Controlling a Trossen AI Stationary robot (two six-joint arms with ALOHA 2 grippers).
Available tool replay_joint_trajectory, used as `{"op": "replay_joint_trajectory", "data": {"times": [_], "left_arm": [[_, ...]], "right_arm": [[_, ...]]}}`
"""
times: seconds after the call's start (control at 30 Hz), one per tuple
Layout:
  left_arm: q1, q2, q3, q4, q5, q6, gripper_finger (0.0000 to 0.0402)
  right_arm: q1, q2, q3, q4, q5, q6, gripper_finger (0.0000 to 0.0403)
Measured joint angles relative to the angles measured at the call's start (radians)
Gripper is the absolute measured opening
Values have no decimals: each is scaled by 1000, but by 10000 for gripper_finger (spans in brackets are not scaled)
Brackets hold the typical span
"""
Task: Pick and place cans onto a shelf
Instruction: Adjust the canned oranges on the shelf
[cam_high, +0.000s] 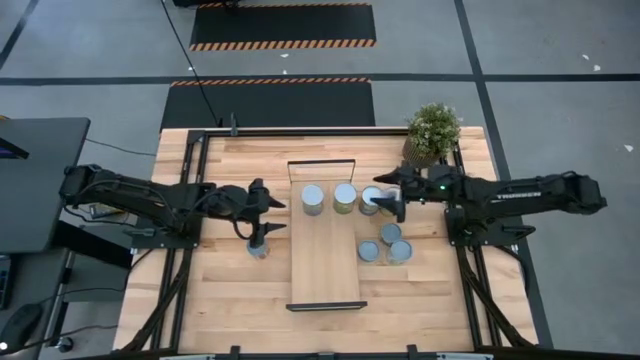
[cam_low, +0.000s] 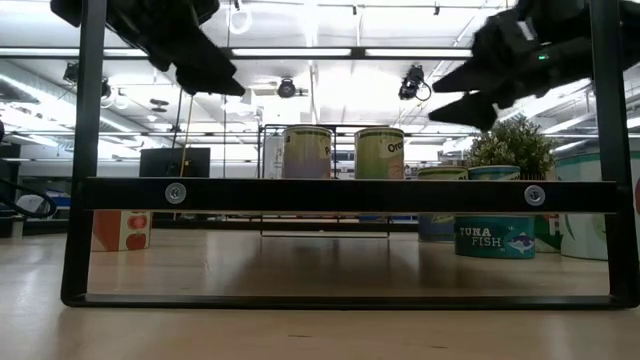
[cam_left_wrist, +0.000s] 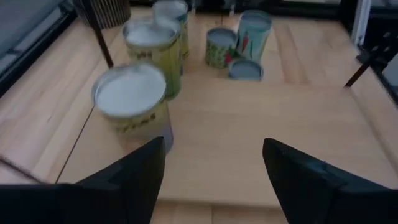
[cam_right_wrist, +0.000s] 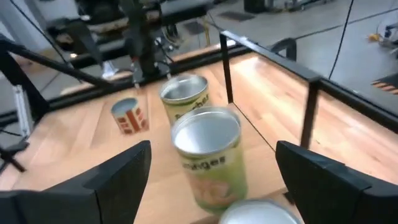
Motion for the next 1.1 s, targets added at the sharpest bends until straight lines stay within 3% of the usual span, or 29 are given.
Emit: {"op": "replay_joint_trajectory", "data": {"times": [0.33, 0.7, 1.0, 1.1], "left_arm": [[-7, -3, 1, -61, 1, -25, 274], [-12, -7, 1, -113, 1, -48, 274], [-12, -7, 1, -168, 2, -80, 274], [-12, -6, 1, -184, 1, -80, 274]], "right_arm": [[16, 209, 111, -48, 8, -88, 352], [81, 389, 303, -319, 33, -148, 352], [87, 439, 414, -528, 41, -77, 352], [107, 439, 416, -519, 0, -77, 352]]}}
